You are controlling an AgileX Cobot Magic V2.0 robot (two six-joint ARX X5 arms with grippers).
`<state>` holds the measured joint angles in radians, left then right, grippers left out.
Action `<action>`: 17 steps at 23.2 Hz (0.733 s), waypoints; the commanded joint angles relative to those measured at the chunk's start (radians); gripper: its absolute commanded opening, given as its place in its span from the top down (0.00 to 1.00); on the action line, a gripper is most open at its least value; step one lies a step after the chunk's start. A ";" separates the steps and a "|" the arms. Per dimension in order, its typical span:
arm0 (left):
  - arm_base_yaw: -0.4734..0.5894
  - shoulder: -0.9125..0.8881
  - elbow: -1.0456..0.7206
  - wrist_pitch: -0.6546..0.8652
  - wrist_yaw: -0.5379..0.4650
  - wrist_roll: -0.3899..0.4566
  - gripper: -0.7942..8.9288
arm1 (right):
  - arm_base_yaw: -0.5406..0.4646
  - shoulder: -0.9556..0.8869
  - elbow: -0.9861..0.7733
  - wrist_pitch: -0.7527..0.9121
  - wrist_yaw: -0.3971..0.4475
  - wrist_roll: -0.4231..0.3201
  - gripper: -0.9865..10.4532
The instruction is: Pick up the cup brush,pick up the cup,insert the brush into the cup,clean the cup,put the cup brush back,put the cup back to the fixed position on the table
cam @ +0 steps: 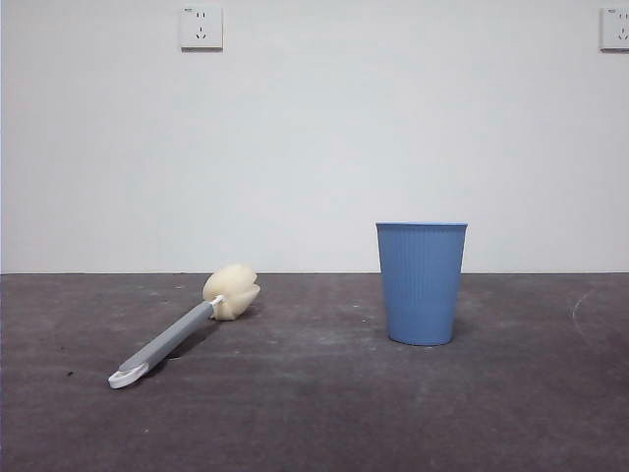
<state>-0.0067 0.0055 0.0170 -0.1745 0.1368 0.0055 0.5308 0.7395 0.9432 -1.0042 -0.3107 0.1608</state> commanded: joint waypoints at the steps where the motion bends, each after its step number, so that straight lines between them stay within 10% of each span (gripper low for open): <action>1: 0.003 -0.002 -0.014 0.009 -0.005 -0.010 0.92 | -0.003 -0.010 -0.001 0.005 0.017 -0.035 0.91; 5: 0.003 -0.002 -0.014 0.009 -0.005 -0.010 0.92 | -0.054 -0.110 -0.005 0.183 0.250 -0.101 0.91; 11: 0.003 -0.002 -0.014 0.008 -0.004 -0.010 0.92 | -0.195 -0.314 -0.071 0.428 0.341 -0.251 0.91; 17: 0.003 -0.002 -0.014 0.009 -0.005 -0.010 0.92 | -0.303 -0.471 -0.310 0.722 0.342 -0.246 0.91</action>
<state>-0.0067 0.0055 0.0170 -0.1741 0.1364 0.0055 0.2371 0.2874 0.6800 -0.3264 0.0292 -0.0834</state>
